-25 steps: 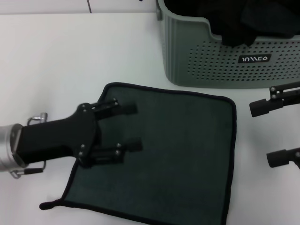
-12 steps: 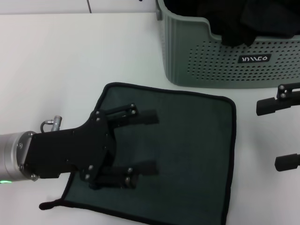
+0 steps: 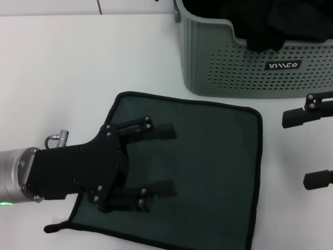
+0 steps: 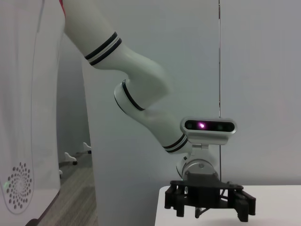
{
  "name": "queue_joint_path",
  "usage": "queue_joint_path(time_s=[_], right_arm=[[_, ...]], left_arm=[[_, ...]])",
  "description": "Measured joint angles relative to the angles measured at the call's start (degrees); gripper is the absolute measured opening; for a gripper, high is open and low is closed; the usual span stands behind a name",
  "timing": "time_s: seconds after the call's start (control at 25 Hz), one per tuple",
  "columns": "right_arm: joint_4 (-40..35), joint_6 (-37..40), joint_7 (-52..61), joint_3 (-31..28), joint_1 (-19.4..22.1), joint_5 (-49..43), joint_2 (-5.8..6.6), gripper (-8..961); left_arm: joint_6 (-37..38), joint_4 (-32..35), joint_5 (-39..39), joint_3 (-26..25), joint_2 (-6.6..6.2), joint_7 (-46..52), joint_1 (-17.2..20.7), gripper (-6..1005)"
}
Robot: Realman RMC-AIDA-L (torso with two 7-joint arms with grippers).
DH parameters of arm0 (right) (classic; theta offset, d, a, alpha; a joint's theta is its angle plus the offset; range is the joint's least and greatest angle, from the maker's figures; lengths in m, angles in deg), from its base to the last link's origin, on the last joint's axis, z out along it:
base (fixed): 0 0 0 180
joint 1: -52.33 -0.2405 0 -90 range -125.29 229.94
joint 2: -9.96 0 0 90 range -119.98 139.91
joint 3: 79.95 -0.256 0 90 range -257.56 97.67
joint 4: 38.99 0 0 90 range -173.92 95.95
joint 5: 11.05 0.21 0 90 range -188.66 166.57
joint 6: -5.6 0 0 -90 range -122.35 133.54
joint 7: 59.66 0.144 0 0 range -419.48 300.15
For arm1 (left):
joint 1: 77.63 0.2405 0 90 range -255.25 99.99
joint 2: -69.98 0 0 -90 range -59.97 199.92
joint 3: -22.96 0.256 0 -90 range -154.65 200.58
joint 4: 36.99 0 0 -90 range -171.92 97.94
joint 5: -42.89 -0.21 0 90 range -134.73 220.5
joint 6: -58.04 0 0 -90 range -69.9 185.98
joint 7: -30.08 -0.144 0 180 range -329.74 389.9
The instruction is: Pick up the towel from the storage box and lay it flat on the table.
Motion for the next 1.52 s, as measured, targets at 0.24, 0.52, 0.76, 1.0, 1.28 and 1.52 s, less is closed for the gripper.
queue_joint_path(time_s=[0.24,0.52,0.76,1.0,1.28,1.52], right_arm=[[0.3,0.0,-1.17,0.0,0.08,0.02,-0.13,755],[0.48,-0.01,-1.35,0.0,0.53,0.02,-0.25,755],[1.53,-0.01,-1.36,0.0,0.59,0.35,-0.18,755],[1.87,-0.01,-1.66,0.02,0.54,0.43,-0.21,755],[9.32,-0.6,-6.29,0.64,-1.26,0.56,-0.66,755],[21.12,-2.37,-15.07,1.06,-6.12,0.16,-0.51,754]], left_arm=[[0.03,0.04,0.0,0.0,0.27,-0.01,0.17,787],[0.05,0.3,0.0,0.0,0.48,-0.42,0.14,787],[0.06,0.7,-0.34,0.0,0.56,-0.63,0.22,786],[0.06,1.2,-0.68,0.0,0.37,-0.92,0.25,787],[0.04,1.39,-0.86,0.0,-3.31,-0.55,0.76,786],[0.03,1.82,-0.89,0.0,-6.56,0.37,1.12,785]])
